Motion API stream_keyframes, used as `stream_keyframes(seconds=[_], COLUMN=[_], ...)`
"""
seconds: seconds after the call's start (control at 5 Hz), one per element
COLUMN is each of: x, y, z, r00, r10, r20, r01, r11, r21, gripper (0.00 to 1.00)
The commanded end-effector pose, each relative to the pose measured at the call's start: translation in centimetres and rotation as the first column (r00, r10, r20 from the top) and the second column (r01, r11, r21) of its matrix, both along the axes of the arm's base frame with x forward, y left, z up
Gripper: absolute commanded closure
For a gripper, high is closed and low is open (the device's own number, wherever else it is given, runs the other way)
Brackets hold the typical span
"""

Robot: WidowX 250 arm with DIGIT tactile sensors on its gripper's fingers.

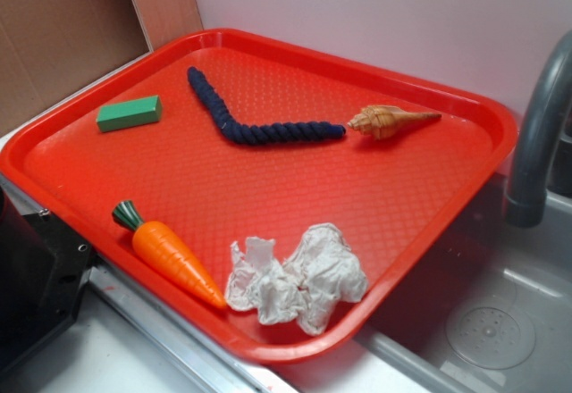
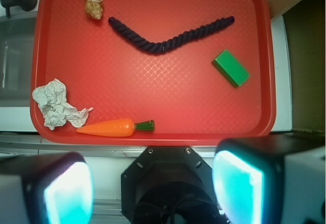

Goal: Grab the green block.

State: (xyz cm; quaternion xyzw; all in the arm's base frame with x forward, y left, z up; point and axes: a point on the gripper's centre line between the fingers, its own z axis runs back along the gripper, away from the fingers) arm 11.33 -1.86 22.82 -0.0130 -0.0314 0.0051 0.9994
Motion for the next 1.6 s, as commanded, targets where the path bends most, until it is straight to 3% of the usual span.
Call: stream_keyframes(seconds=[0.0,0.4,1.0,1.2,1.4], x=[2.4,5.6,8.1,8.7,9.3], y=[3.9,8.6,13.0,14.1,14.0], z=[-2.4,-8.1,-13.6,-15.3,-17.1], r00=[0.993,0.955,0.866,0.838,0.773], r10=[-0.084,-0.284,-0.480,-0.527,-0.615], r20=[0.089,0.087,0.141,0.139,0.157], r01=[0.078,0.271,0.447,0.495,0.586], r11=[0.995,0.953,0.869,0.843,0.787], r21=[0.069,0.135,0.215,0.212,0.193], gripper=[0.00,0.00,0.00,0.00,0.00])
